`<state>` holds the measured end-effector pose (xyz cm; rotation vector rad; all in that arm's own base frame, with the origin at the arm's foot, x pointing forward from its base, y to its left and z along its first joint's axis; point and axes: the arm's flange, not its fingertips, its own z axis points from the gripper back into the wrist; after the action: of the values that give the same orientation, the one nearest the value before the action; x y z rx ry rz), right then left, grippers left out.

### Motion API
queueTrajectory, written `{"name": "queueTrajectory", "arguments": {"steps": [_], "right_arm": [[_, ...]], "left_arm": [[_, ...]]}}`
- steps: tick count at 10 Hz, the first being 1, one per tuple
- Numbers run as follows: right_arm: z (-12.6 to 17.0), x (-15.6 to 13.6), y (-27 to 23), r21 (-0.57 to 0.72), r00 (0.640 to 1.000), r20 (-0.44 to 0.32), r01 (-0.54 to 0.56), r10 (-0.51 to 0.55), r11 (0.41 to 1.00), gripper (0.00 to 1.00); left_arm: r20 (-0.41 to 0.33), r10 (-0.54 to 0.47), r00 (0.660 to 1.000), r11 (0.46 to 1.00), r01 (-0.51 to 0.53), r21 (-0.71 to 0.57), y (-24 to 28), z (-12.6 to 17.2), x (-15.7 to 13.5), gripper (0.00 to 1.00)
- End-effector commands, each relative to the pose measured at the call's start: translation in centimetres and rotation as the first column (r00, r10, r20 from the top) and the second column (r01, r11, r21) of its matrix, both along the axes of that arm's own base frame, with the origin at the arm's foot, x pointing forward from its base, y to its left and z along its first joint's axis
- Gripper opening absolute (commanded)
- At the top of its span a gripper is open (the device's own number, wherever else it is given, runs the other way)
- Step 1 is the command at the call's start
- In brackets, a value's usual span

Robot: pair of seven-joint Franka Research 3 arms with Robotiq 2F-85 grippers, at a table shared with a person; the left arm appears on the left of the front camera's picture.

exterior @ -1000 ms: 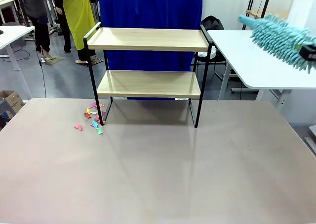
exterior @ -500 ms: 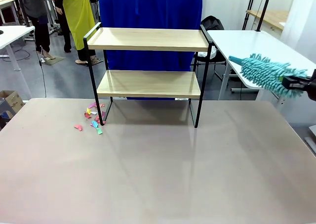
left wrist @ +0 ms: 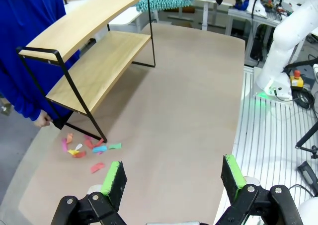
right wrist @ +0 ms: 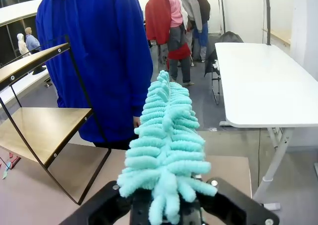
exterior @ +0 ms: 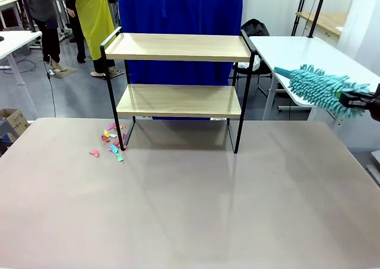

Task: Clean the shelf.
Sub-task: Hand the Duster back to the human.

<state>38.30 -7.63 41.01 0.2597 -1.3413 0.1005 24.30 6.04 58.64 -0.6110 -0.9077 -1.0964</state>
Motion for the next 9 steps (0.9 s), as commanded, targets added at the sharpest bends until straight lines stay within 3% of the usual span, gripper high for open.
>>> {"name": "queueTrajectory", "arguments": {"steps": [1,9], "right_arm": [[0.39,-0.13,0.15,-0.009,1.0,-0.002,0.008,-0.008,1.0,0.16],[0.39,-0.13,0.15,-0.009,1.0,-0.002,0.008,-0.008,1.0,0.16]], "left_arm": [[0.017,-0.017,1.0,1.0,0.017,-0.012,-0.11,0.07,0.14,1.0],[0.017,-0.017,1.0,1.0,0.017,-0.012,-0.11,0.07,0.14,1.0]]}}
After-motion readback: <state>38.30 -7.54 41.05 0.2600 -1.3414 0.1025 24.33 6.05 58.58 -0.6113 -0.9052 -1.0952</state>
